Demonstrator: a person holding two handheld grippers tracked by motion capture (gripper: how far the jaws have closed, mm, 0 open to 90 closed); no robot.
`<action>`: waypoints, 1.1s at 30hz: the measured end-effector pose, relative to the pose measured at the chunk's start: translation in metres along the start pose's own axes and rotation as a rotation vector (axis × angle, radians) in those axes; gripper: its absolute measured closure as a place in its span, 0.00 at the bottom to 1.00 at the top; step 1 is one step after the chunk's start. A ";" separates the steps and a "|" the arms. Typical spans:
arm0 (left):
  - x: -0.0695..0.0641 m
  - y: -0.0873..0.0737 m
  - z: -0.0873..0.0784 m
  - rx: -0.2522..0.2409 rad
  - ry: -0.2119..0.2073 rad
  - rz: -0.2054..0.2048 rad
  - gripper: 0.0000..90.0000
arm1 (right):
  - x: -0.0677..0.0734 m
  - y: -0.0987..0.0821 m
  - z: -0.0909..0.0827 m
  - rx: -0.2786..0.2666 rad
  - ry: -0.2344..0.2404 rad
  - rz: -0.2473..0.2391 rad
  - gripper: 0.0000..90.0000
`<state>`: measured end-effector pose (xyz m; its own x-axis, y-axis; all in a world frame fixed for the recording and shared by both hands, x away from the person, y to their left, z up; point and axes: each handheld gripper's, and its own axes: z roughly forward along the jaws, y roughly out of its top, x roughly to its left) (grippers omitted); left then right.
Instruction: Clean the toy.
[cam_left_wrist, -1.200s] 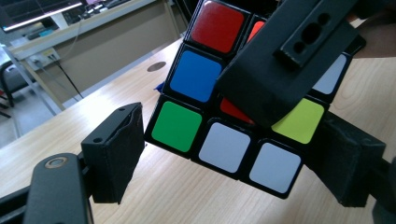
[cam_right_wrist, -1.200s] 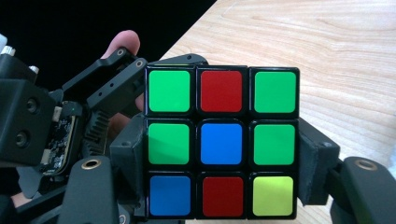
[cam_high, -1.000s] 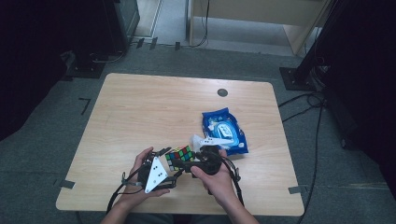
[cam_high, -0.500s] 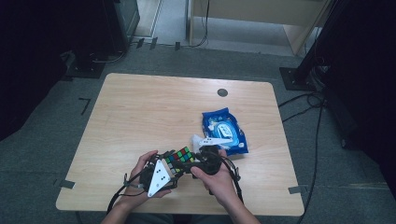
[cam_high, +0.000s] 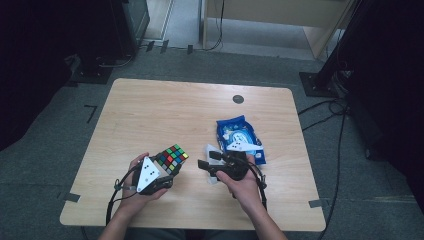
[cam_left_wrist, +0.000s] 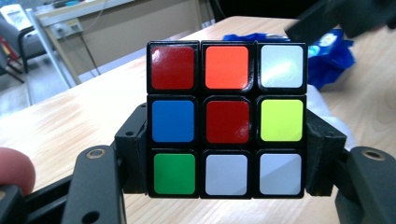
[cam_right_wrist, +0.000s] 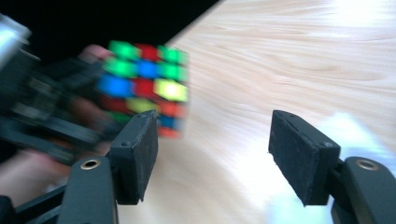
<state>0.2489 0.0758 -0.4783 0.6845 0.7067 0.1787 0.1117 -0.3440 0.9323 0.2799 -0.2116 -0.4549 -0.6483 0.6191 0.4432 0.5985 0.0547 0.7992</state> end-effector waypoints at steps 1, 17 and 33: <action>0.002 0.000 -0.001 -0.004 0.004 -0.005 0.38 | -0.004 -0.004 0.003 0.012 -0.044 -0.030 0.42; -0.008 0.002 0.001 -0.006 -0.032 0.021 0.38 | -0.027 -0.043 0.035 0.133 -0.422 -0.236 0.75; -0.018 0.001 0.006 0.000 -0.066 0.016 0.38 | 0.010 -0.012 -0.004 -0.079 -0.221 -0.236 0.97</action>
<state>0.2412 0.0589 -0.4822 0.7325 0.6586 0.1722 0.1008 -0.3551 0.9294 0.2649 -0.2092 -0.4584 -0.6417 0.7521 0.1503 0.4001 0.1611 0.9022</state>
